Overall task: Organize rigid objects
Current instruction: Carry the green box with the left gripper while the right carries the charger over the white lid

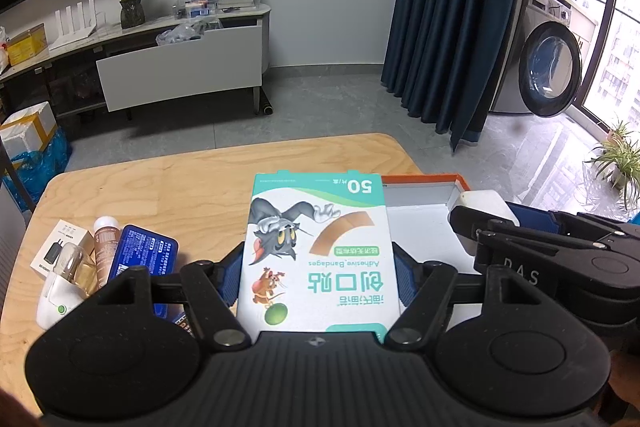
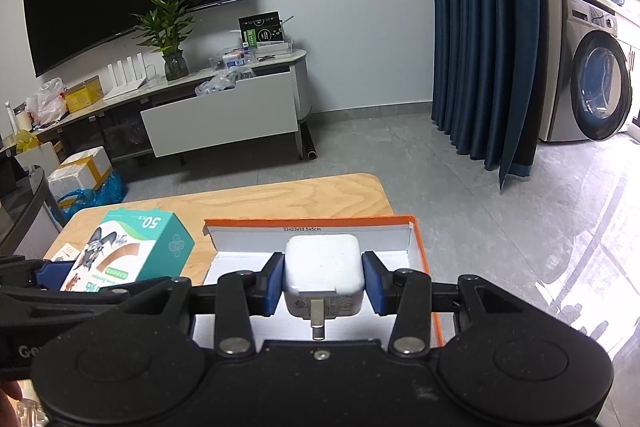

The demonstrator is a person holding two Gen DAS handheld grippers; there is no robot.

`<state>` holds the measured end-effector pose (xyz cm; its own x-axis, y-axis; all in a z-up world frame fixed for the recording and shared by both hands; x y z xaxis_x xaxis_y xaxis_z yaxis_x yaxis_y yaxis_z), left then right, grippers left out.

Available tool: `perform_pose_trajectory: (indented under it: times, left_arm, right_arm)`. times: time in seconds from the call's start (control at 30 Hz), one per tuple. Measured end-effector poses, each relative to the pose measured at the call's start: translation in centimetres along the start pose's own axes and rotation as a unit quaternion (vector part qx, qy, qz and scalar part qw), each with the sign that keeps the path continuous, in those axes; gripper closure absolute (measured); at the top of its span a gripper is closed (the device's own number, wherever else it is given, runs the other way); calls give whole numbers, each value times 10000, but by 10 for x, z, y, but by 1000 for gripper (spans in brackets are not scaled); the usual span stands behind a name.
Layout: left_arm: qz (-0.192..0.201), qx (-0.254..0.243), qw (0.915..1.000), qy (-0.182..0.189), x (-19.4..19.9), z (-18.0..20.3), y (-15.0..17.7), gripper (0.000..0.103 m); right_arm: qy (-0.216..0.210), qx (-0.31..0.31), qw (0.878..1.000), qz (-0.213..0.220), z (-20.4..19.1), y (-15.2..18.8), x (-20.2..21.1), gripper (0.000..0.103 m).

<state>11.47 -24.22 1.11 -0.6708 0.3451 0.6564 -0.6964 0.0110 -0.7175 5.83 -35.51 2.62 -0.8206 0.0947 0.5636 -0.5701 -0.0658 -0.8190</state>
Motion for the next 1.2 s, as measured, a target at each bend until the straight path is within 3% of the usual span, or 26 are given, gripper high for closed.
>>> perform_pose_trajectory:
  times: [1.2]
  left_arm:
    - [-182,-98,9998,-50,-23,-7,0,31]
  right_arm:
    - [42,-36,9996,-268,2,-3,-31,52]
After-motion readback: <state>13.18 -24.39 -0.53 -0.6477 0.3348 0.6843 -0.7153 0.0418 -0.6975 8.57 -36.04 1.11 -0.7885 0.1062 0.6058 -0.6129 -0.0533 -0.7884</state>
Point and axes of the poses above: each gripper's, at about its wrist camera, not at the fingertips, and x roughly against the way its jaws point, z to its right, y to its underside, the point moved 2 cm from there along -x, roughly the way its jaws point, and after that the axes turned 14 degrees about x, right-handed, at the moved point
